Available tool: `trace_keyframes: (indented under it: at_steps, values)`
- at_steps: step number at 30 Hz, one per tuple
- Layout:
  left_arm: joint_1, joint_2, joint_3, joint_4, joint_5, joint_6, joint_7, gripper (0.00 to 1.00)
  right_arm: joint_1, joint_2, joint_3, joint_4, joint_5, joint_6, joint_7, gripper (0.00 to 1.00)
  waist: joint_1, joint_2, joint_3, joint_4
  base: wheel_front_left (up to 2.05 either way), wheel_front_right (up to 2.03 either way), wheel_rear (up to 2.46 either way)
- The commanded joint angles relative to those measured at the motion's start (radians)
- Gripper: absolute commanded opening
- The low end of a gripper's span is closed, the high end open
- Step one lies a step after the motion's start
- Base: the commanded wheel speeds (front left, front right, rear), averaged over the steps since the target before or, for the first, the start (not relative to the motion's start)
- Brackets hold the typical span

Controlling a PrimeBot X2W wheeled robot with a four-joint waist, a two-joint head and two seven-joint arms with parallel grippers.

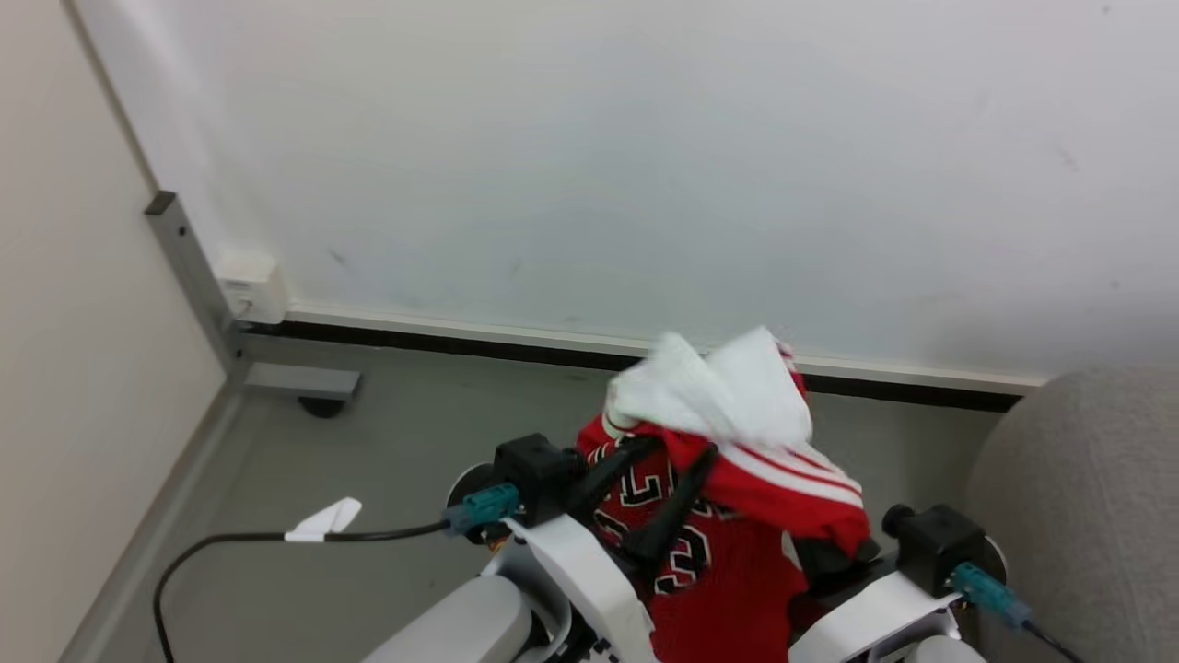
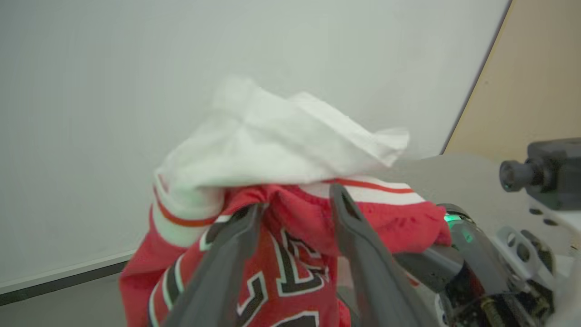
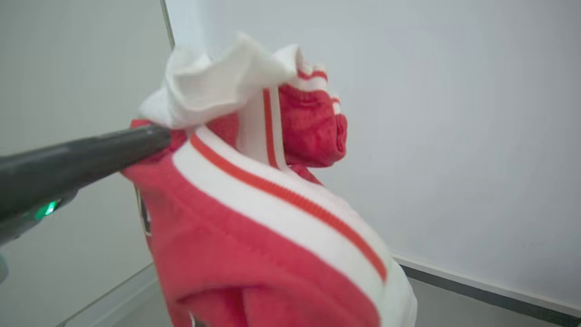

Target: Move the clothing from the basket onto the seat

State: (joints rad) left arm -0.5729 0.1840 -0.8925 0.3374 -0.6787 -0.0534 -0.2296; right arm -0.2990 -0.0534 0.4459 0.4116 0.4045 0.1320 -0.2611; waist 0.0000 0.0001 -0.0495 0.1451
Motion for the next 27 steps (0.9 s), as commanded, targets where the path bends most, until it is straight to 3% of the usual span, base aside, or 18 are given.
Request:
trace_keyframes:
  at_steps: [1, 13, 27]
  values:
    - [0.022, 0.008, -0.006, -0.009, 0.008, -0.005, -0.011, 1.0, 0.011, -0.006, -0.029, -0.021, -0.009, -0.002, -0.002, 0.0, 0.0, -0.0001, 0.008, -0.044, 0.0, 0.0, 0.0]
    - [0.069, 0.024, -0.003, -0.054, 0.058, -0.016, -0.033, 1.0, -0.016, -0.053, -0.166, -0.136, -0.045, -0.002, -0.002, 0.0, 0.0, -0.0001, 0.049, -0.266, 0.0, 0.0, 0.0]
    - [0.114, 0.057, 0.124, -0.136, 0.172, -0.035, -0.035, 1.0, 0.065, -0.041, -0.201, -0.24, -0.07, -0.002, -0.002, 0.0, 0.0, -0.0001, 0.101, -0.516, 0.0, 0.0, 0.0]
